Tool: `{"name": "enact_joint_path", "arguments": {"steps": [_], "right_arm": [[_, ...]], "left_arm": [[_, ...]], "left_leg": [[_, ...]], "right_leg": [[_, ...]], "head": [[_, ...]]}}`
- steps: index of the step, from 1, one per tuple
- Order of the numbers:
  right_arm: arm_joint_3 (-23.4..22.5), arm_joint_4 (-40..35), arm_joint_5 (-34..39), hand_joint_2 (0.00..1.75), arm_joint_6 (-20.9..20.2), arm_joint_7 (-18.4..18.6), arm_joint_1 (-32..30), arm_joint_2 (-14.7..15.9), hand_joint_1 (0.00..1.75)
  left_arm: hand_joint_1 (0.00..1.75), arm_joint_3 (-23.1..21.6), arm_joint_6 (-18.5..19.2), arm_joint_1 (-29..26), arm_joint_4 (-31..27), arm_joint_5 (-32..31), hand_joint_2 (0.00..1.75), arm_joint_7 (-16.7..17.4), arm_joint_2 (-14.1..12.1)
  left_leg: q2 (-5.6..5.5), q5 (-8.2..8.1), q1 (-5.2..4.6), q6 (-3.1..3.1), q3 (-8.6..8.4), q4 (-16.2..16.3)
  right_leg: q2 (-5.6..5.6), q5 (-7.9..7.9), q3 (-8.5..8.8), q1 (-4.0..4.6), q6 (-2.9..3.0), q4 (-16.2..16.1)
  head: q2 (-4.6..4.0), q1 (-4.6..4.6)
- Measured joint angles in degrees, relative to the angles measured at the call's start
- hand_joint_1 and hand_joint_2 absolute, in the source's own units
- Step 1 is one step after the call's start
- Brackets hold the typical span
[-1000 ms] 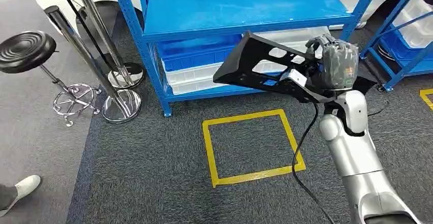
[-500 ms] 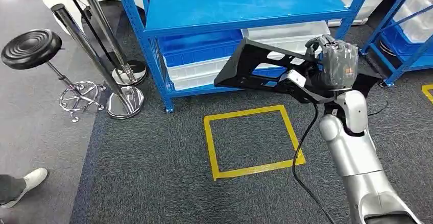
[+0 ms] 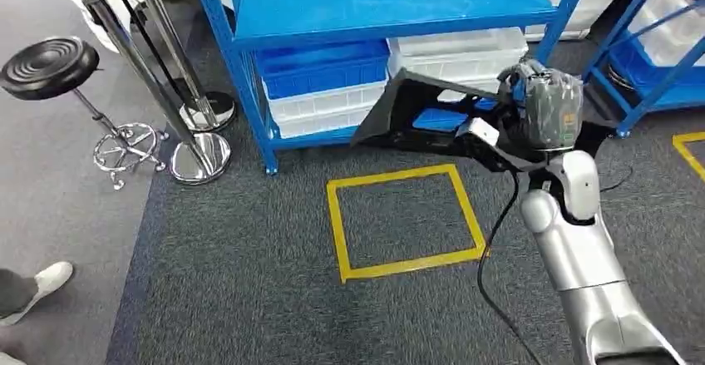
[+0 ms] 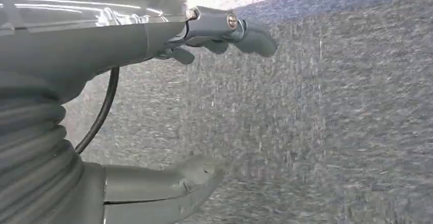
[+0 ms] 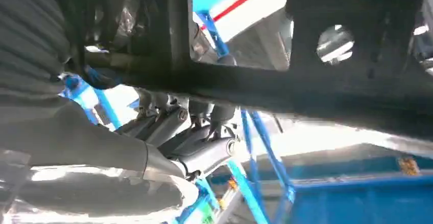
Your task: Take the parts from the cabinet and place them on the table.
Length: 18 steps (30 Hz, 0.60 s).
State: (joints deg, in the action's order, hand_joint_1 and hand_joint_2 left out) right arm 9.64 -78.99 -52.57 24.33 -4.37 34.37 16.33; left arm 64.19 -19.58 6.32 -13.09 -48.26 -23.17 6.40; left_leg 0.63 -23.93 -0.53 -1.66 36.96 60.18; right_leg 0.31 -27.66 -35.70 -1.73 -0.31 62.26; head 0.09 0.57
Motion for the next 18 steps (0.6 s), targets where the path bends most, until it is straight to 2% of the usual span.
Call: {"name": "enact_joint_path", "arguments": {"steps": [1,2,3,5,6,7,8,9,11,12,13,14,16,17,18], "right_arm": [[0.0,0.0,0.0,1.75,-0.1,-0.1,0.1,0.0,1.75],[0.0,0.0,0.2,1.75,-0.1,-0.2,0.1,0.0,1.75],[0.0,0.0,0.3,1.75,-0.2,-0.2,0.1,0.0,1.75],[0.0,0.0,0.4,1.75,-0.2,-0.4,0.1,0.0,1.75],[0.0,0.0,0.4,1.75,-0.2,-0.4,0.1,0.0,1.75],[0.0,0.0,0.5,1.75,-0.3,-0.4,0.1,0.0,1.75],[0.0,0.0,0.5,1.75,-0.4,-0.4,-0.1,0.0,1.75],[0.0,0.0,0.5,1.75,-0.4,-0.4,-0.2,0.0,1.75],[0.0,0.0,0.7,1.75,-0.3,-0.4,-0.1,0.0,1.75],[-0.1,-0.2,0.9,1.75,-0.3,-0.4,-0.1,0.1,1.75],[-0.2,-0.4,1.0,1.75,-0.3,-0.4,0.0,0.1,1.75],[-0.2,-0.4,1.1,1.75,-0.3,-0.4,0.0,0.2,1.75],[-0.2,-0.4,1.2,1.75,-0.4,-0.5,-0.2,0.2,1.75],[-0.3,-0.4,1.3,1.75,-0.4,-0.5,-0.3,0.2,1.75],[-0.4,-0.4,1.5,1.75,-0.6,-0.5,-0.2,0.3,1.75]], "left_arm": [[0.0,0.0,0.0,-0.1,0.0,0.0,1.75,0.0,0.0],[0.0,0.0,0.0,-0.1,0.0,0.0,1.75,0.0,0.0],[0.0,0.0,0.0,-0.1,0.0,0.0,1.75,0.0,0.0],[0.0,0.1,0.0,-0.1,0.0,0.0,1.75,0.0,0.0],[0.0,0.1,0.0,-0.1,0.0,0.0,1.75,0.0,0.0],[0.0,0.2,0.0,-0.1,0.0,0.0,1.75,0.0,0.1],[0.0,0.2,0.0,-0.1,0.0,0.0,1.75,0.0,0.1],[0.0,0.2,0.0,-0.1,0.0,0.0,1.75,0.0,0.1],[0.0,0.3,0.0,-0.1,0.0,-0.1,1.75,0.0,0.1],[0.0,0.3,0.0,0.1,0.0,-0.2,1.75,0.0,-0.1],[0.0,0.3,0.0,0.2,0.0,-0.2,1.75,-0.1,0.0],[0.0,0.3,0.0,0.2,0.0,-0.3,1.75,-0.1,0.0],[0.0,0.3,0.0,0.1,0.0,-0.3,1.75,-0.1,-0.2],[0.0,0.4,0.0,0.1,0.0,-0.4,1.75,-0.3,-0.1],[0.0,0.4,0.0,0.1,0.0,-0.6,1.75,-0.7,0.0]], "left_leg": [[0.0,0.09,0.04,0.16,0.22,0.1],[-0.08,-0.7,0.26,0.57,0.55,0.7],[-0.16,-3.17,0.3,1.01,1.48,2.7],[-0.16,-8.83,0.6,1.56,4.46,11.4],[-0.16,-10.91,0.66,1.65,5.86,15.7],[-0.16,-11.56,0.69,1.64,6.3,17.5],[-0.17,-11.22,0.7,1.43,5.33,17.5],[-0.21,-9.78,0.67,1.14,3.12,14.5],[-0.32,-5.93,0.43,0.12,-3.55,4.3],[-0.61,-5.71,0.02,-0.69,-6.28,-0.5],[-0.44,-5.85,-0.05,-0.65,-6.54,-1.6],[-0.44,-5.52,-0.35,-0.76,-6.35,-1.6],[-0.42,-4.84,-0.61,-1.4,-6.33,-2.4],[-0.34,-3.42,-0.17,-1.68,-7.03,-4.1],[0.02,-2.68,0.03,-1.67,-7.11,-4.8]], "right_leg": [[-0.08,0.31,-0.25,-0.12,0.44,-0.1],[-0.22,0.77,-0.55,-0.32,0.99,-0.2],[-0.23,1.12,-0.85,-0.33,1.28,-0.4],[-0.22,1.93,-1.71,-0.33,1.38,-0.5],[-0.22,2.29,-2.23,-0.31,1.34,-0.5],[-0.21,2.47,-2.55,-0.31,1.36,-0.5],[-0.2,2.92,-3.09,-0.23,1.27,-0.5],[-0.14,3.19,-3.37,-0.18,1.15,-0.5],[-0.13,3.64,-3.53,-0.04,1.0,-0.6],[-0.3,3.94,-3.45,-0.25,0.85,-0.8],[-0.27,4.3,-3.51,-0.08,0.35,-1.1],[-0.3,4.7,-3.5,-0.31,-0.17,-1.4],[-0.3,5.59,-3.16,-0.5,-1.0,-2.4],[-0.28,5.84,-3.16,-0.16,-1.31,-2.7],[-0.4,4.63,-3.58,-0.31,-1.22,-1.9]], "head": [[0.0,0.04],[0.0,0.02],[0.0,0.02],[-0.02,0.02],[0.0,0.02],[-0.02,0.02],[-0.02,0.02],[0.0,0.0],[-0.02,0.02],[-0.02,0.02],[-0.02,0.02],[0.0,0.02],[0.0,0.0],[-0.02,0.04],[0.0,0.04]]}}
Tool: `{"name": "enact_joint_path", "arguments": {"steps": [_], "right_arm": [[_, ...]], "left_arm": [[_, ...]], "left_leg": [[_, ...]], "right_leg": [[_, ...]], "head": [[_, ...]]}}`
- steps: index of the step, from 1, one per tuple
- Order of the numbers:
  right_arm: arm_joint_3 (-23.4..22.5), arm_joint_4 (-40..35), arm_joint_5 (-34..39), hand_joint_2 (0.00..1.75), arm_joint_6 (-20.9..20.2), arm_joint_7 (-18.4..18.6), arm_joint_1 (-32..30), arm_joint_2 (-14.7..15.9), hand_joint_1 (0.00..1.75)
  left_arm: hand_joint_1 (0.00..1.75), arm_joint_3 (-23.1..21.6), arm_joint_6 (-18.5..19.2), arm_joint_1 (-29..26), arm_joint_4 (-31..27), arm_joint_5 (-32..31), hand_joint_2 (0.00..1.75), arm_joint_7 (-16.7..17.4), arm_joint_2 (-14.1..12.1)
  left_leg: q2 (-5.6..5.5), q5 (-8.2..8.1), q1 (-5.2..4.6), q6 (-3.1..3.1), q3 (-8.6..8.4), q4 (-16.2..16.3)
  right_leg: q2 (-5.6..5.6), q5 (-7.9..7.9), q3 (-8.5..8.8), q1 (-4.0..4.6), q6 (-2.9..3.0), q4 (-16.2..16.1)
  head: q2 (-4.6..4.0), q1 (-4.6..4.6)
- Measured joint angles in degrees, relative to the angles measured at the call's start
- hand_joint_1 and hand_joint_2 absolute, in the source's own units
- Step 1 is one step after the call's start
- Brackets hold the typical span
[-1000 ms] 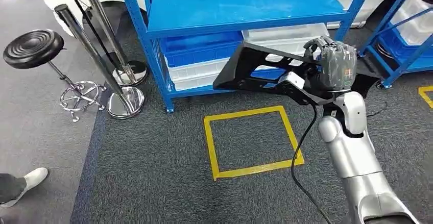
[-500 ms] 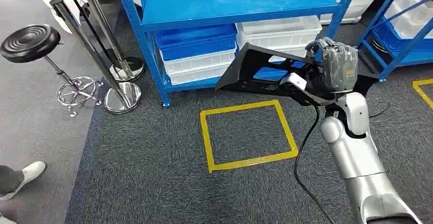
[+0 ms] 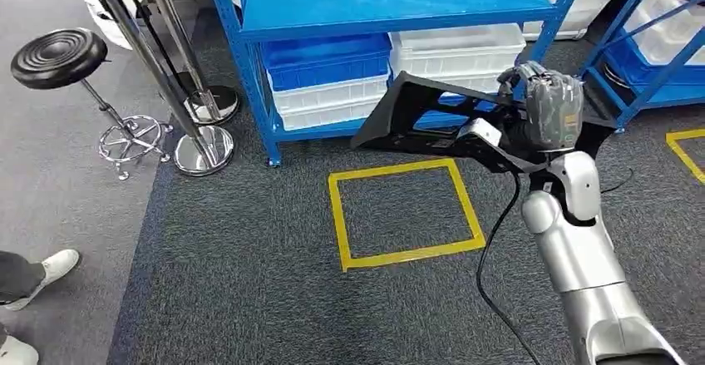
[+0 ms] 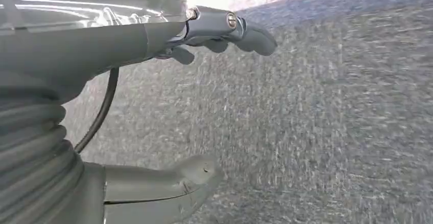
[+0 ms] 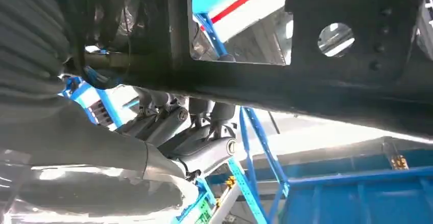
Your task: Take the parts from the cabinet and place them on the table.
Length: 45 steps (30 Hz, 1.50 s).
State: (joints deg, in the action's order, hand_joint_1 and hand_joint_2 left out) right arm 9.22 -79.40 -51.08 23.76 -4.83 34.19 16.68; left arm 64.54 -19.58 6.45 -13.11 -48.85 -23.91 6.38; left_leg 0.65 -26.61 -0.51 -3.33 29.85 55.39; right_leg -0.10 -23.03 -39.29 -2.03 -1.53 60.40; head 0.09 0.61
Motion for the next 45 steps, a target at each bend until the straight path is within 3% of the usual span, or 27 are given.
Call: {"name": "enact_joint_path", "arguments": {"steps": [1,3,4,5,6,8,9,11,13,15,18,19,20,21,24,25,28,29,30,32,34,35,37,39,40,41,45], "right_arm": [[0.0,0.0,0.1,1.75,-0.2,0.0,0.2,0.2,1.75],[0.0,0.0,0.4,1.75,-0.6,0.0,0.0,0.3,1.75],[0.0,0.1,0.5,1.75,-0.7,0.0,-0.3,0.4,1.75],[0.0,0.1,0.5,1.75,-1.0,0.0,-0.6,0.4,1.75],[0.0,0.1,0.5,1.75,-1.1,0.0,-0.6,0.5,1.75],[-0.1,0.0,0.6,1.75,-1.1,0.0,-0.5,0.6,1.75],[-0.1,0.0,0.7,1.75,-1.1,0.0,-0.5,0.7,1.75],[-0.1,0.0,0.7,1.75,-1.2,0.0,-0.6,0.8,1.75],[-0.1,0.0,0.8,1.75,-1.2,0.0,-0.7,0.9,1.75],[-0.1,-0.1,0.8,1.75,-1.2,0.0,-0.6,0.9,1.75],[-0.1,-0.1,0.8,1.75,-1.2,0.0,-0.5,0.9,1.75],[-0.1,-0.1,0.9,1.75,-1.2,0.0,-0.6,0.9,1.75],[-0.1,-0.1,0.9,1.75,-1.2,0.0,-0.6,0.9,1.75],[0.0,-0.1,0.9,1.75,-1.2,0.0,-0.6,0.9,1.75],[0.0,-0.2,0.9,1.75,-1.2,0.0,-0.4,0.9,1.75],[0.0,-0.2,0.9,1.75,-1.2,0.0,-0.4,0.9,1.75],[0.0,-0.2,0.8,1.75,-1.3,-0.1,-0.5,0.9,1.75],[0.0,-0.3,0.8,1.75,-1.3,-0.1,-0.6,0.9,1.75],[0.0,-0.4,0.6,1.75,-1.3,0.0,-0.6,0.9,1.75],[0.0,-0.4,0.4,1.75,-1.3,-0.1,-0.4,0.9,1.75],[0.1,-0.4,0.2,1.75,-1.3,0.0,-0.8,0.9,1.75],[0.1,-0.4,0.1,1.75,-1.3,0.0,-1.1,0.9,1.75],[0.1,-0.4,0.0,1.75,-1.3,0.0,-1.2,0.9,1.75],[0.1,-0.4,-0.1,1.75,-1.2,0.0,-1.2,0.9,1.75],[0.1,-0.4,-0.1,1.75,-1.3,0.1,-1.1,0.9,1.75],[0.0,-0.5,-0.2,1.75,-1.2,0.0,-1.2,1.0,1.75],[0.1,-0.4,-0.6,1.75,-1.3,0.1,-1.4,1.0,1.75]], "left_arm": [[0.0,0.0,0.0,0.1,0.0,0.0,1.75,-0.2,0.1],[0.0,0.0,0.0,0.0,0.0,0.0,1.75,-0.5,0.1],[0.0,0.0,0.0,-0.1,0.0,0.0,1.75,-0.5,0.2],[0.0,0.0,0.0,-0.1,0.0,0.0,1.75,-0.5,0.2],[0.0,0.0,0.0,-0.1,0.0,0.0,1.75,-0.5,0.2],[0.0,0.0,0.1,-0.1,0.0,-0.2,1.75,-0.5,0.3],[0.0,0.0,0.1,-0.1,0.0,-0.2,1.75,-0.5,0.2],[0.0,0.0,0.1,-0.1,0.0,-0.2,1.75,-0.5,0.2],[0.0,0.0,0.1,-0.1,0.0,-0.2,1.75,-0.5,0.3],[0.0,0.0,0.1,-0.1,0.0,-0.2,1.75,-0.5,0.3],[0.0,0.0,0.1,-0.1,0.0,-0.2,1.75,-0.5,0.3],[0.0,0.0,0.1,-0.1,0.0,-0.2,1.75,-0.5,0.3],[0.0,0.0,0.1,-0.2,0.0,-0.2,1.75,-0.5,0.3],[0.0,0.0,0.1,-0.2,0.0,-0.2,1.75,-0.5,0.3],[0.0,0.0,0.1,-0.1,0.0,-0.2,1.75,-0.5,0.3],[0.0,0.0,0.1,-0.1,0.0,-0.2,1.75,-0.5,0.0],[0.0,0.0,0.1,-0.1,0.0,-0.2,1.75,-0.5,0.0],[0.0,0.0,0.1,-0.1,0.0,0.0,1.75,-0.5,0.0],[0.0,0.0,0.0,-0.1,0.0,0.0,1.75,-0.6,0.0],[0.0,0.0,0.0,-0.1,0.0,0.0,1.75,-0.5,0.1],[0.0,0.0,0.0,-0.2,0.0,0.0,1.75,-0.5,0.2],[0.0,0.1,0.0,-0.2,0.0,0.0,1.75,-0.5,0.2],[0.0,0.1,0.0,-0.2,0.0,0.0,1.75,-0.5,0.2],[0.0,0.1,0.0,-0.2,0.0,0.0,1.75,-0.5,0.2],[0.0,0.1,0.0,-0.1,0.0,0.0,1.75,-0.5,0.2],[0.0,0.1,0.0,-0.1,0.0,0.0,1.75,-0.5,0.2],[0.0,0.1,-0.1,-0.5,0.0,0.1,1.75,-0.5,0.3]], "left_leg": [[0.03,0.45,-0.01,-0.51,0.33,-0.2],[0.08,0.89,-0.15,-0.51,0.94,-0.2],[0.09,0.99,-0.19,-0.46,1.32,0.1],[0.1,1.07,-0.19,-0.39,1.68,0.4],[0.09,1.06,-0.15,-0.37,2.03,0.8],[0.06,0.62,-0.03,0.14,2.58,2.1],[0.01,0.22,-0.11,0.55,3.09,2.9],[-0.06,-0.01,-0.43,0.98,3.98,3.9],[0.03,0.17,-0.4,1.28,4.0,3.8],[-0.21,-1.02,-0.21,2.0,4.47,4.9],[-0.27,-7.27,0.37,3.22,9.3,16.1],[-0.27,-8.49,0.61,3.41,10.93,19.8],[-0.27,-8.3,0.73,3.46,11.44,21.1],[-0.27,-6.99,0.75,3.39,10.78,19.8],[-0.48,0.38,0.48,2.06,3.63,5.5],[-0.59,-0.49,0.24,1.62,2.78,3.7],[-0.6,-0.08,-0.21,0.99,2.75,2.5],[-0.64,0.59,-0.26,0.4,2.23,1.3],[-0.48,1.65,0.6,0.51,1.37,-0.5],[-0.51,2.28,0.29,-0.06,1.23,-1.3],[-0.69,2.23,0.14,-0.11,1.43,-1.1],[-0.88,2.19,0.11,-0.09,1.63,-0.8],[-1.34,1.79,0.23,0.16,2.13,0.2],[-2.07,0.95,0.51,0.85,2.5,1.8],[-2.27,0.47,0.26,1.38,3.35,2.7],[-2.62,0.13,0.14,1.6,3.98,3.9],[-2.8,-0.21,0.44,2.28,4.51,4.2]], "right_leg": [[0.1,-2.48,-1.09,0.23,0.14,2.6],[0.17,-7.5,-4.2,0.35,0.0,11.4],[0.16,-8.65,-5.2,0.34,-0.17,14.6],[0.13,-8.42,-4.97,0.32,-0.28,15.1],[0.09,-7.18,-3.53,0.23,-0.38,13.2],[-0.11,-3.02,2.52,-0.08,-0.57,3.5],[-0.33,-4.03,4.03,-0.02,-0.43,0.6],[-0.01,-3.73,3.42,0.3,0.62,0.9],[0.12,-3.59,3.18,0.56,1.1,0.9],[0.07,-3.18,3.33,0.12,1.88,0.4],[0.03,-2.85,3.01,-0.01,2.35,0.2],[0.03,-2.83,2.92,0.0,2.37,0.2],[0.04,-2.81,2.93,0.0,2.35,0.2],[0.05,-2.8,2.96,-0.01,2.32,0.2],[0.11,-2.77,3.33,0.12,2.28,0.1],[0.09,-2.54,3.34,0.12,1.9,-0.1],[0.09,-1.75,3.17,-0.17,0.69,-1.1],[0.08,-1.36,3.57,-0.12,0.1,-1.9],[-0.13,-1.78,3.64,-0.1,0.15,-1.3],[0.09,-5.52,1.2,0.25,0.23,3.5],[0.12,-9.12,-2.52,0.28,-0.03,11.9],[0.11,-9.38,-3.59,0.29,-0.19,14.1],[0.1,-6.28,-1.81,0.08,-0.53,10.6],[0.36,-2.06,3.21,-0.42,-0.94,1.4],[1.56,-3.73,3.64,-0.27,-0.92,0.7],[1.15,-3.35,3.16,-0.16,0.17,0.7],[0.06,-3.22,2.97,-0.06,1.62,0.8]], "head": [[-0.02,0.02],[-0.02,0.0],[-0.02,0.02],[-0.02,0.0],[-0.02,0.02],[0.0,0.0],[0.0,0.04],[0.0,0.0],[-0.02,0.0],[0.0,0.0],[0.0,-0.02],[-0.02,-0.02],[0.0,-0.02],[-0.02,-0.02],[0.0,-0.02],[0.0,0.0],[0.0,-0.02],[-0.02,-0.02],[-0.02,0.07],[-0.02,0.04],[0.0,0.04],[0.0,0.04],[-0.02,0.05],[-0.02,0.06],[-0.02,0.09],[0.0,-0.07],[-0.02,0.02]]}}
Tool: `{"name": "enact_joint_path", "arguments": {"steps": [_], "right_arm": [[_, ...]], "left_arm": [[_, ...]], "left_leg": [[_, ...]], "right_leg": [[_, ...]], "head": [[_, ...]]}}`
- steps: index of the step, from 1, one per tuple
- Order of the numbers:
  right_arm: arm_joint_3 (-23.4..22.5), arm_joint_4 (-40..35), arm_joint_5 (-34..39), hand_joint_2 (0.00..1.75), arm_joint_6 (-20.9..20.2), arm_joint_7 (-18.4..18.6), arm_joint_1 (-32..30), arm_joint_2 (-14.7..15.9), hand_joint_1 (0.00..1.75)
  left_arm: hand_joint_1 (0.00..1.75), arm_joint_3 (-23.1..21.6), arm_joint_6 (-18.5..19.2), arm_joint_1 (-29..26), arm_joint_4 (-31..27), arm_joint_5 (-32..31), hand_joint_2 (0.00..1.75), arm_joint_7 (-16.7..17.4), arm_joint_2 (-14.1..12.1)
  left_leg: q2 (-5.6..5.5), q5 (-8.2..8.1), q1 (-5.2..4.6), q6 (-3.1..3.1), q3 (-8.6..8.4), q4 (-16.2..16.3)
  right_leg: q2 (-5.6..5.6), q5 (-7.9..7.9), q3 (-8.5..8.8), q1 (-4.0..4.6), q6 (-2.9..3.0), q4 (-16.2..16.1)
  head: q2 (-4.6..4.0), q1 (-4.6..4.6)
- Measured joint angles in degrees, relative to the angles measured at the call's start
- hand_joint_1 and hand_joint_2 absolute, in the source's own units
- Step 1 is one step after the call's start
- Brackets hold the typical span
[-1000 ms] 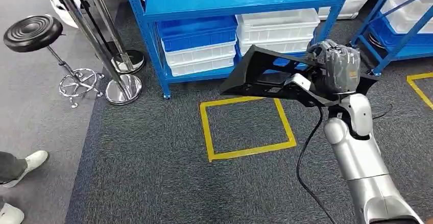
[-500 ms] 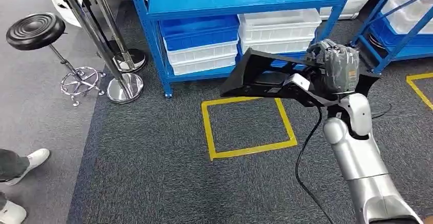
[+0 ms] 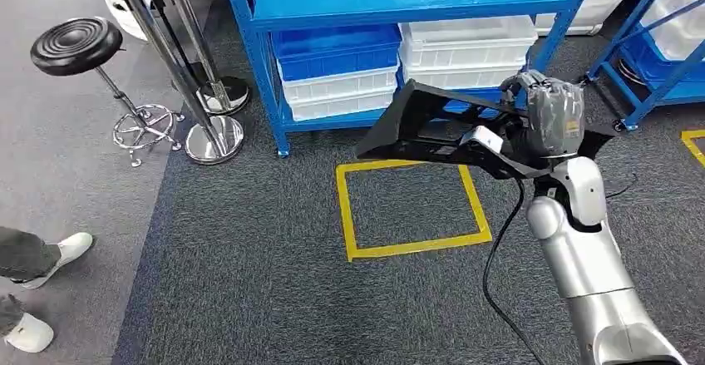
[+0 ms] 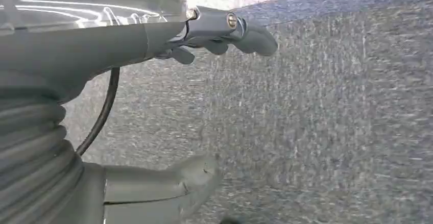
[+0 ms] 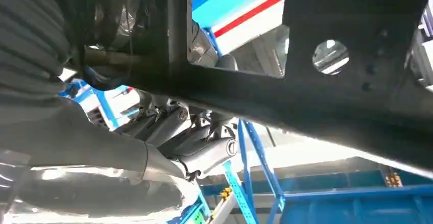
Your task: Take the parts from the cabinet and place them on the table.
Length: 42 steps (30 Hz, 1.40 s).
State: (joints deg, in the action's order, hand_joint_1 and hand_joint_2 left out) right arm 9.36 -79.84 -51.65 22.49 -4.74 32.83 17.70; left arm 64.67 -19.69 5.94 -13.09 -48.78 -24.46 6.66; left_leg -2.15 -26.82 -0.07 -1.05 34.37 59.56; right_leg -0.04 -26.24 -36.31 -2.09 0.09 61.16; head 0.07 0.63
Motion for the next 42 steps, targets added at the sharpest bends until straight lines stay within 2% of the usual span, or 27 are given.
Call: {"name": "enact_joint_path", "arguments": {"steps": [2,4,5,6,7,9,10,11,15,16,18,20,21,22,23,25,26,30,31,32,35,36,37,39,40,41,42], "right_arm": [[0.0,-0.1,0.0,1.75,0.0,0.0,0.0,0.0,1.75],[0.0,-0.1,0.0,1.75,0.0,0.0,-0.1,0.0,1.75],[0.0,-0.1,0.0,1.75,0.0,0.0,-0.1,0.0,1.75],[0.0,-0.1,0.0,1.75,-0.1,0.0,-0.2,0.0,1.75],[0.1,-0.1,0.0,1.75,-0.1,0.0,-0.2,0.0,1.75],[0.1,-0.1,0.0,1.75,-0.1,0.0,-0.1,0.0,1.75],[0.1,-0.2,0.0,1.75,-0.1,0.0,-0.1,0.0,1.75],[0.1,-0.2,0.0,1.75,-0.1,0.0,-0.1,0.0,1.75],[0.2,-0.3,-0.1,1.75,-0.2,0.0,-0.3,-0.1,1.75],[0.2,-0.3,-0.1,1.75,-0.2,0.0,-0.2,0.0,1.75],[0.1,-0.3,-0.1,1.75,-0.1,0.0,0.0,0.1,1.75],[0.1,-0.1,-0.1,1.75,-0.2,0.0,-0.3,0.1,1.75],[0.1,0.1,-0.1,1.75,-0.3,0.0,-0.4,0.1,1.75],[0.1,0.1,-0.1,1.75,-0.3,0.0,-0.5,0.1,1.75],[0.1,0.1,-0.1,1.75,-0.4,0.0,-0.4,0.1,1.75],[0.1,0.1,-0.1,1.75,-0.7,0.0,-0.3,0.1,1.75],[0.1,0.3,-0.1,1.75,-0.7,0.0,-0.2,0.1,1.75],[0.2,0.6,-0.2,1.75,-0.9,0.0,-0.2,0.1,1.75],[0.2,0.6,-0.1,1.75,-0.9,0.0,0.0,0.1,1.75],[0.2,0.7,-0.1,1.75,-0.9,0.0,0.0,0.1,1.75],[0.2,1.1,-0.1,1.75,-0.9,0.0,0.1,0.1,1.75],[0.2,1.4,-0.1,1.75,-1.0,0.0,0.1,0.1,1.75],[0.3,1.5,-0.1,1.75,-1.0,0.0,0.1,0.1,1.75],[0.3,1.5,-0.1,1.75,-1.0,0.0,0.1,0.1,1.75],[0.2,1.5,-0.1,1.75,-1.0,0.0,0.1,0.1,1.75],[0.2,1.5,-0.1,1.75,-1.0,0.0,0.1,0.1,1.75],[0.2,1.6,-0.1,1.75,-1.0,0.0,0.2,0.1,1.75]], "left_arm": [[0.0,0.0,0.0,0.1,0.0,0.0,1.75,0.0,0.0],[0.0,0.0,-0.1,0.2,0.0,0.0,1.75,0.0,0.0],[0.0,0.0,-0.1,0.1,0.0,0.0,1.75,0.0,0.0],[0.0,0.0,-0.1,0.0,0.0,0.0,1.75,0.0,0.0],[0.0,0.0,-0.1,0.0,0.0,-0.1,1.75,0.0,0.0],[0.0,0.0,-0.1,0.0,0.0,-0.1,1.75,0.0,0.0],[0.0,0.0,-0.1,0.1,0.0,-0.1,1.75,0.0,-0.1],[0.0,0.0,-0.1,0.3,0.0,-0.1,1.75,0.0,-0.4],[0.0,0.0,-0.2,0.3,0.0,0.0,1.75,0.0,-0.6],[0.0,0.0,-0.2,0.2,0.0,-0.1,1.75,0.0,-0.5],[0.0,0.0,-0.2,0.4,0.0,-0.1,1.75,0.0,-0.4],[0.0,0.0,-0.3,0.3,0.0,-0.3,1.75,0.0,-0.3],[0.0,0.0,-0.3,0.3,0.0,-0.3,1.75,0.1,-0.2],[0.0,0.0,-0.3,0.3,0.0,-0.3,1.75,0.1,-0.2],[0.0,0.0,-0.3,0.3,0.0,-0.4,1.75,0.2,-0.2],[0.0,0.0,-0.4,0.3,0.0,-0.4,1.75,0.2,-0.2],[0.0,0.0,-0.4,0.3,0.0,-0.4,1.75,0.2,-0.2],[0.0,0.0,-0.7,0.0,0.0,-0.7,1.75,0.2,-0.2],[0.0,0.0,-0.7,-0.1,0.0,-0.9,1.75,0.2,-0.2],[0.0,0.0,-0.7,-0.1,0.0,-0.9,1.75,0.2,-0.1],[0.0,0.0,-0.7,0.3,0.0,-0.9,1.75,0.2,-0.2],[0.0,0.0,-0.7,0.2,0.0,-0.9,1.75,0.3,-0.2],[0.0,0.0,-0.7,0.2,0.0,-0.9,1.75,0.3,-0.2],[0.0,0.0,-0.7,0.1,0.0,-0.9,1.75,0.3,-0.2],[0.0,0.0,-0.7,0.2,0.0,-0.9,1.75,0.3,-0.2],[0.0,0.0,-0.7,0.4,0.0,-0.9,1.75,0.3,-0.5],[0.0,0.0,-0.7,0.5,0.0,-0.9,1.75,0.3,-0.5]], "left_leg": [[1.25,-3.32,0.11,0.84,2.04,4.9],[1.72,-7.18,0.4,1.34,5.99,13.5],[1.81,-8.07,0.45,1.41,7.44,16.5],[1.81,-7.62,0.45,1.37,7.78,17.1],[1.82,-5.72,0.44,1.12,6.67,14.8],[2.45,-0.78,0.06,-0.05,1.82,5.1],[4.0,0.66,-0.51,-1.11,-0.62,0.3],[5.57,-0.21,-0.96,-1.75,-1.09,-0.9],[3.74,1.34,-1.45,-2.67,-1.55,-3.4],[3.35,2.45,-0.63,-2.21,-2.77,-4.9],[2.62,3.14,-0.51,-2.77,-2.87,-5.7],[1.62,3.1,-0.58,-2.79,-2.76,-5.5],[1.1,3.05,-0.59,-2.75,-2.59,-5.2],[0.48,2.9,-0.59,-2.63,-2.38,-4.7],[-0.12,2.61,-0.55,-2.48,-2.24,-4.2],[-1.31,1.71,-0.41,-1.86,-1.97,-2.7],[-1.67,1.28,-0.61,-1.41,-1.26,-1.9],[-3.0,1.17,-0.38,-0.67,-0.07,-1.0],[-2.36,0.63,-0.19,-0.41,0.11,-0.5],[-0.51,-0.62,-0.41,0.1,0.77,1.3],[1.62,-6.19,0.23,1.13,6.92,13.7],[1.8,-6.6,0.34,1.23,8.33,16.3],[1.84,-5.64,0.36,1.18,8.36,15.9],[2.19,-0.97,0.26,0.49,4.68,8.1],[3.25,1.31,-0.02,-0.24,2.06,3.0],[6.19,1.58,-0.87,-1.38,-0.07,-1.5],[6.36,1.48,-0.94,-1.66,-0.1,-1.7]], "right_leg": [[-0.48,0.03,0.07,-0.02,0.41,-0.1],[-1.06,0.03,-0.03,0.0,0.49,-0.1],[-1.36,0.02,-0.04,0.02,0.5,-0.1],[-1.68,0.02,-0.01,0.05,0.5,-0.1],[-1.98,0.01,0.02,0.14,0.5,-0.1],[-2.58,-0.01,0.28,0.49,0.51,-0.2],[-2.89,-0.01,0.45,0.36,0.52,-0.4],[-3.32,0.12,0.56,0.58,0.26,-0.6],[-4.78,1.04,1.56,0.35,-1.26,-2.6],[-4.02,0.54,1.63,0.22,-1.25,-2.0],[-0.94,-3.71,-0.96,0.33,-1.17,3.9],[-0.19,-7.13,-4.91,0.4,-1.29,12.4],[-0.13,-7.21,-5.94,0.45,-1.33,14.2],[-0.13,-5.93,-5.62,0.43,-1.39,13.2],[-0.1,-3.59,-4.05,0.33,-1.46,9.9],[1.02,1.11,0.98,0.02,-1.59,0.0],[2.67,-0.48,1.38,-0.09,-1.64,-0.7],[0.85,-0.08,0.79,0.53,-0.21,-0.6],[0.22,0.05,0.97,0.23,0.18,-0.9],[-0.09,0.0,1.16,0.22,0.47,-1.0],[-1.58,-0.04,1.21,0.26,0.7,-1.1],[-2.08,-0.11,1.21,0.25,0.72,-1.1],[-2.57,-0.14,1.24,0.26,0.69,-1.1],[-3.52,-0.27,1.45,0.47,0.65,-1.2],[-3.96,-0.35,1.68,0.61,0.63,-1.3],[-4.52,-0.38,1.97,0.49,0.56,-1.5],[-4.98,-0.3,2.07,0.8,0.27,-1.8]], "head": [[0.02,0.02],[0.02,-0.02],[0.0,-0.04],[0.02,-0.04],[0.0,-0.04],[0.0,-0.02],[0.0,-0.04],[0.0,-0.02],[0.02,-0.04],[0.0,0.0],[0.02,-0.02],[0.02,-0.02],[0.0,0.0],[0.0,0.0],[0.0,-0.02],[0.02,0.0],[0.0,0.02],[0.0,-0.02],[0.0,0.0],[0.02,-0.07],[0.0,-0.04],[0.0,-0.07],[0.0,-0.07],[0.0,-0.07],[0.0,-0.07],[0.0,-0.04],[0.0,-0.04]]}}
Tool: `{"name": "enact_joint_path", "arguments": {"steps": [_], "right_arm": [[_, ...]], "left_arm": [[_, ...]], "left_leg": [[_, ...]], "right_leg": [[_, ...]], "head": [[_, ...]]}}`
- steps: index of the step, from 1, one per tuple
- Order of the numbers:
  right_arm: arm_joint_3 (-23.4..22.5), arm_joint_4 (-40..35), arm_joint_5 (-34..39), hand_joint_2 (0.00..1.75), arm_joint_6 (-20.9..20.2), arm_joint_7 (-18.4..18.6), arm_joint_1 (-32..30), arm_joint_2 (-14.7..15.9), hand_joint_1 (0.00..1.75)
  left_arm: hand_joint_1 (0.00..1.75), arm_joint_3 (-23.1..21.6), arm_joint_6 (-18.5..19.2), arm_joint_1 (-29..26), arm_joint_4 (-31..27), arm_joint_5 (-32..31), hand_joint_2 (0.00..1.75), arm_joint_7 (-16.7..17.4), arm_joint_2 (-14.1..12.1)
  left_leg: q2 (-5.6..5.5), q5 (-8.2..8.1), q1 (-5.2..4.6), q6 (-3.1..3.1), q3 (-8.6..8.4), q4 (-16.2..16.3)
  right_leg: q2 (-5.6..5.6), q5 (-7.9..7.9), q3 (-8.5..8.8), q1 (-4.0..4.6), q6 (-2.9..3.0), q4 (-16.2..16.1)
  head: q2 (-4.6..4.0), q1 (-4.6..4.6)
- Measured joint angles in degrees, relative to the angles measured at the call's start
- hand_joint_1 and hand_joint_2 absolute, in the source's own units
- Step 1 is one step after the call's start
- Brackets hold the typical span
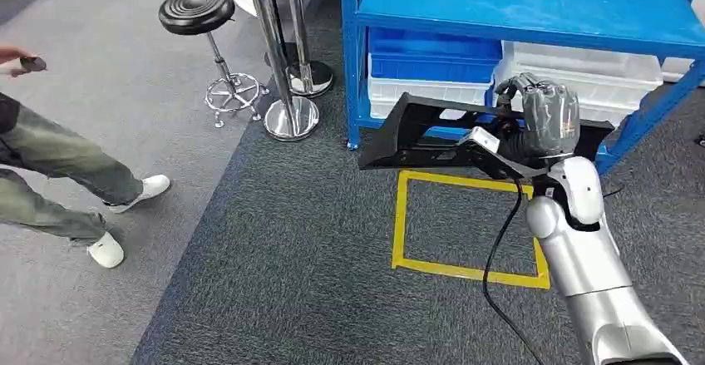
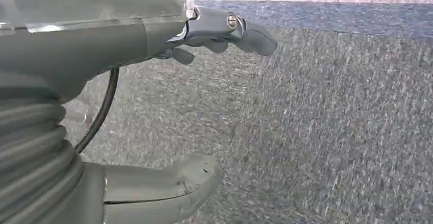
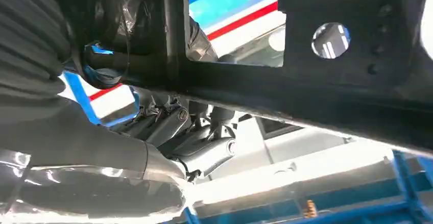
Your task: Take the parts from the cabinet and place them on the table.
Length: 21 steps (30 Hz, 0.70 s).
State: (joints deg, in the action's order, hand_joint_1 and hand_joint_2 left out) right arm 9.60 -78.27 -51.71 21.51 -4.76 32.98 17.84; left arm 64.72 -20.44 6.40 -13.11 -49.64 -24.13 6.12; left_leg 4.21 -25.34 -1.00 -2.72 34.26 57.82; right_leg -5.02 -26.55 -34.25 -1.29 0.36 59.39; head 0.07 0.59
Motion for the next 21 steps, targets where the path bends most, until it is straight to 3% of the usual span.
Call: {"name": "enact_joint_path", "arguments": {"steps": [3,4,5,6,7,8,9,10,11,13,14,15,18,19,20,21], "right_arm": [[0.1,0.1,0.0,1.75,0.0,0.0,-0.2,0.0,1.75],[0.1,0.0,0.0,1.75,0.0,0.0,-0.3,0.0,1.75],[0.0,0.2,0.0,1.75,0.0,0.0,-0.2,0.1,1.75],[-0.1,0.2,0.0,1.75,0.1,-0.1,0.0,0.2,1.75],[-0.2,0.2,0.0,1.75,0.0,0.0,0.0,0.3,1.75],[-0.2,0.4,0.0,1.75,0.0,0.0,-0.2,0.4,1.75],[-0.2,0.5,0.0,1.75,0.0,0.0,-0.5,0.5,1.75],[-0.2,0.6,0.0,1.75,0.0,0.0,-0.7,0.5,1.75],[-0.2,0.7,0.0,1.75,0.0,0.0,-0.8,0.5,1.75],[-0.3,0.7,0.0,1.75,0.0,0.0,-0.7,0.5,1.75],[-0.4,0.7,0.0,1.75,0.0,0.0,-0.7,0.5,1.75],[-0.3,0.8,0.0,1.75,0.0,0.0,-0.6,0.5,1.75],[-0.4,0.8,0.0,1.75,0.0,0.0,-0.7,0.6,1.75],[-0.3,0.8,0.0,1.75,0.0,0.0,-0.6,0.5,1.75],[-0.3,0.8,0.0,1.75,0.0,0.0,-0.4,0.5,1.75],[-0.4,0.8,0.0,1.75,0.0,0.0,-0.4,0.5,1.75]], "left_arm": [[0.0,0.0,0.0,-0.2,0.0,0.0,1.75,0.0,-0.2],[0.0,0.0,0.0,-0.2,0.0,0.1,1.75,0.0,-0.4],[0.0,0.0,0.0,-0.3,0.0,0.1,1.75,0.0,-0.1],[0.0,0.0,0.0,-0.2,0.0,0.1,1.75,0.0,-0.1],[0.0,0.0,0.0,-0.1,0.0,0.1,1.75,0.0,-0.1],[0.0,0.0,0.0,-0.1,0.0,0.1,1.75,0.0,-0.1],[0.0,0.0,0.0,-0.1,0.0,0.1,1.75,0.0,0.0],[0.0,0.0,0.0,-0.1,0.0,0.1,1.75,0.0,0.0],[0.0,0.0,0.0,-0.2,0.0,0.1,1.75,0.0,0.1],[0.0,0.0,0.0,-0.2,0.0,0.1,1.75,0.0,0.1],[0.0,0.0,0.0,-0.2,0.0,0.1,1.75,0.0,0.1],[0.0,0.0,0.0,0.0,0.0,0.1,1.75,0.0,0.0],[0.0,0.0,0.0,-0.5,0.0,0.1,1.75,0.0,0.1],[0.0,0.0,0.0,-0.7,0.0,0.1,1.75,0.0,0.1],[0.0,0.0,0.0,-0.8,0.0,0.1,1.75,0.0,0.2],[0.0,0.0,0.0,-0.7,0.0,0.1,1.75,0.0,0.2]], "left_leg": [[-1.76,0.34,-0.46,-0.68,0.1,-0.7],[-2.59,1.42,-0.11,-1.11,-1.64,-2.7],[-3.12,2.07,0.31,-0.8,-2.19,-3.8],[-3.45,2.37,0.46,-1.18,-2.3,-4.1],[-3.95,2.4,0.5,-1.25,-2.21,-4.0],[-4.69,2.32,0.48,-1.32,-2.21,-4.0],[-5.28,2.25,0.45,-1.33,-2.09,-3.7],[-5.95,2.16,0.46,-1.24,-1.98,-3.5],[-6.66,1.89,0.54,-1.09,-1.87,-3.0],[-8.04,1.05,0.79,-0.53,-1.67,-1.5],[-8.62,0.45,0.82,-0.07,-1.2,-0.5],[-9.18,-0.04,0.56,0.42,-0.39,0.8],[-10.18,0.14,0.83,0.99,0.32,0.7],[-10.53,-0.06,0.87,1.18,0.69,0.9],[-8.7,-0.78,0.84,1.48,0.83,2.0],[-6.53,-2.52,0.82,2.0,2.19,4.7]], "right_leg": [[-1.53,0.23,0.67,-0.32,-0.94,-0.9],[-2.0,0.07,1.05,0.14,-1.39,-1.4],[0.56,-0.67,1.27,-0.32,-1.47,-0.3],[2.87,-2.55,0.0,-0.23,-1.3,2.5],[4.27,-4.74,-2.02,-0.2,-1.36,6.7],[4.87,-7.02,-4.5,-0.23,-1.54,11.7],[5.05,-8.01,-6.43,-0.2,-1.73,15.1],[5.04,-7.41,-7.12,-0.18,-1.88,15.9],[5.04,-5.42,-6.34,-0.32,-2.06,13.9],[5.5,0.11,-1.67,-0.94,-2.48,4.3],[7.01,0.51,-0.18,-1.37,-2.71,0.7],[7.77,-0.3,-0.07,-1.06,-2.45,0.5],[6.34,-0.34,-0.61,-0.58,-1.18,1.1],[5.76,-0.14,-0.45,-1.1,-0.67,0.8],[5.36,-0.13,-0.27,-1.01,-0.43,0.6],[5.15,-0.15,-0.15,-1.02,-0.12,0.6]], "head": [[0.0,-0.02],[0.02,-0.02],[0.0,0.11],[0.02,0.0],[0.02,0.02],[0.02,0.02],[0.0,0.02],[0.0,0.02],[0.0,0.02],[0.0,0.02],[0.02,0.02],[0.0,0.02],[0.02,0.0],[0.0,0.0],[0.0,0.0],[0.0,-0.15]]}}
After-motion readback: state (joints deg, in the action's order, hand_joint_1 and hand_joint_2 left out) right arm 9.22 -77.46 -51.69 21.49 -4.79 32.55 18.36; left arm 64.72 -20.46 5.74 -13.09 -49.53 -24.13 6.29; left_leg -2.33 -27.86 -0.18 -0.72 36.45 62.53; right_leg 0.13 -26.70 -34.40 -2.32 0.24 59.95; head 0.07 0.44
